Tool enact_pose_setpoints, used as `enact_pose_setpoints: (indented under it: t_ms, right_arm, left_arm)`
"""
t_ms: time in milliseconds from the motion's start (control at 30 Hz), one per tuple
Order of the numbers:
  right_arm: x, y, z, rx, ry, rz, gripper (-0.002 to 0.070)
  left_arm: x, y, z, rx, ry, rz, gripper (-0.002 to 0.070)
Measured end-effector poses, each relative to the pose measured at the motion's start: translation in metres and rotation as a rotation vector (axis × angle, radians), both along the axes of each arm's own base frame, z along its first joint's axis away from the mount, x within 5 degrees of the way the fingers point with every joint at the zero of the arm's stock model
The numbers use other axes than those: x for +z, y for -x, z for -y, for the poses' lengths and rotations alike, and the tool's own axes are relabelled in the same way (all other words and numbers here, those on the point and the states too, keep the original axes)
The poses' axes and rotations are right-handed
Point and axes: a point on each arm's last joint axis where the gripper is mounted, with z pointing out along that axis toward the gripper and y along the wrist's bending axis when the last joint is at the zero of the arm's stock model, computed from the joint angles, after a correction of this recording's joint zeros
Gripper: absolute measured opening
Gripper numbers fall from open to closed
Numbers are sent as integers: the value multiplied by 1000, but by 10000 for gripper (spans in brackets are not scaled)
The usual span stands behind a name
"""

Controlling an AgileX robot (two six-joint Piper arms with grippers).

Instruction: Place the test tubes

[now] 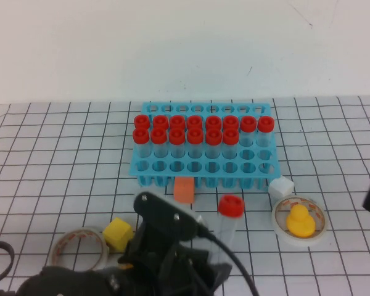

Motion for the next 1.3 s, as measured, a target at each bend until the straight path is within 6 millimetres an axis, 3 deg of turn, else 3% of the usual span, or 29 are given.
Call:
enact_pose_setpoints:
  t_ms: [33, 167, 333, 433, 533, 700, 767, 1167, 1300]
  right_arm:
    - [5, -13, -2, 59, 1, -2, -1]
    - [11, -36, -2, 107, 6, 3, -1]
    - [15, -50, -8, 142, 56, 64, 1]
    - [16, -55, -19, 161, 118, 129, 43]
    - [16, -61, -30, 164, 175, 168, 171]
    - [14, -76, -47, 194, 202, 152, 505]
    - [11, -83, -55, 213, 207, 137, 564]
    - [-9, -129, -90, 276, 201, -11, 591]
    - [-9, -136, -98, 289, 184, -43, 561]
  left_arm:
    - [6, -4, 1, 53, 26, 5, 212]
    - [20, -12, 4, 95, 60, 44, 212]
    - [39, -19, 10, 98, 79, 119, 211]
    - [45, -24, 13, 113, 83, 145, 212]
    - [46, -27, 16, 107, 75, 164, 212]
    - [45, -29, 19, 105, 73, 157, 212]
    - [44, -29, 19, 101, 72, 154, 212]
    - [44, -28, 20, 103, 86, 136, 212]
    - [44, -28, 20, 103, 87, 137, 212]
